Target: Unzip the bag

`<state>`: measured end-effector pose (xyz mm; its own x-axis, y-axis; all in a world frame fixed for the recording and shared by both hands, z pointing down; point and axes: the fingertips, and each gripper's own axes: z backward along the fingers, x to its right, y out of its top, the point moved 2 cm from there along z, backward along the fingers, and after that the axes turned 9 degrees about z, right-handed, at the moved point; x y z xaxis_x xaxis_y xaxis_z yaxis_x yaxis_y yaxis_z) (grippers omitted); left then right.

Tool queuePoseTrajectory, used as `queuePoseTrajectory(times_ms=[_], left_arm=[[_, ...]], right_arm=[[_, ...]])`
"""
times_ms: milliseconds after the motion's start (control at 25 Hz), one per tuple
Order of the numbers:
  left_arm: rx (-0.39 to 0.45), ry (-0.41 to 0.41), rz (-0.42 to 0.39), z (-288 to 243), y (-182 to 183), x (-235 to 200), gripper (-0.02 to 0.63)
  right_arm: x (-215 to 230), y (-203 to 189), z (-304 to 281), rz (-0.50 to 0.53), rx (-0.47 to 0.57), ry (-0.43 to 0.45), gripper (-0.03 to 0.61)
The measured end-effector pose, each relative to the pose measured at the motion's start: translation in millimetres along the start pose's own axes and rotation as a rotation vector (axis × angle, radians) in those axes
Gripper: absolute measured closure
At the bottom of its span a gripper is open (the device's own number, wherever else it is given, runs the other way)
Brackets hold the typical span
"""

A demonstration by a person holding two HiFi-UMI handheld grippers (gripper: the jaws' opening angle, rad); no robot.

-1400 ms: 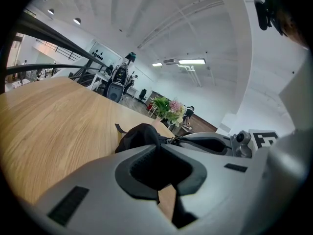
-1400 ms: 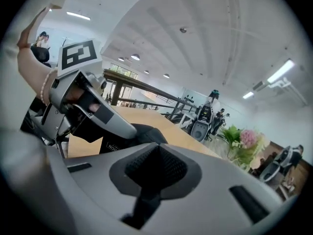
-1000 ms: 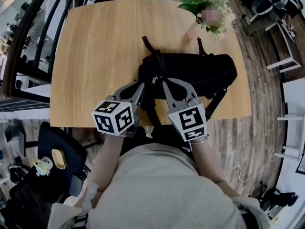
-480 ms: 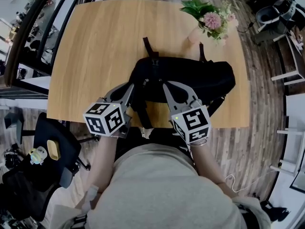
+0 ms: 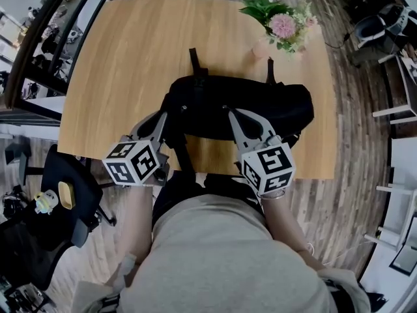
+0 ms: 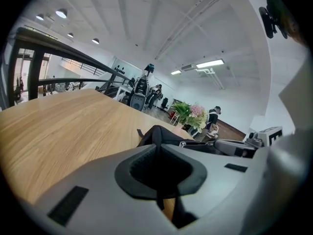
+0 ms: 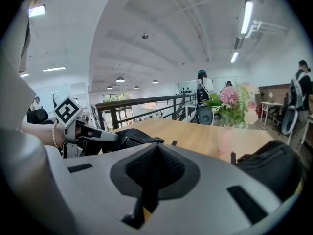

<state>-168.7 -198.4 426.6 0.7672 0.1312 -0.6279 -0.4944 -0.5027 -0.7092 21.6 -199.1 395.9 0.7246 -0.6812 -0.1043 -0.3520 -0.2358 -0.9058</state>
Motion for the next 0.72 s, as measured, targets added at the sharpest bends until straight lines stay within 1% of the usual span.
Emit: queuePoseTrajectory(times_ms=[200,440,720], left_arm=[[0.033,0.060,-0.003,-0.6,-3.0,0.1,0.576],[0.064,0.104,-0.015,1.6,-4.4,2.7,0.575],[0.102,0.149,-0.013,5.5,-8.1,5.9,0.575]], right_arm=[[24.0,-8.4,14.5,-0.049,0.016,-0.010,0.569],[41.7,-15.1,26.7,-0.159,0.063,0.039,0.570],[56.6,-19.2,35.2,-0.150,0.072,0.061,0.569]])
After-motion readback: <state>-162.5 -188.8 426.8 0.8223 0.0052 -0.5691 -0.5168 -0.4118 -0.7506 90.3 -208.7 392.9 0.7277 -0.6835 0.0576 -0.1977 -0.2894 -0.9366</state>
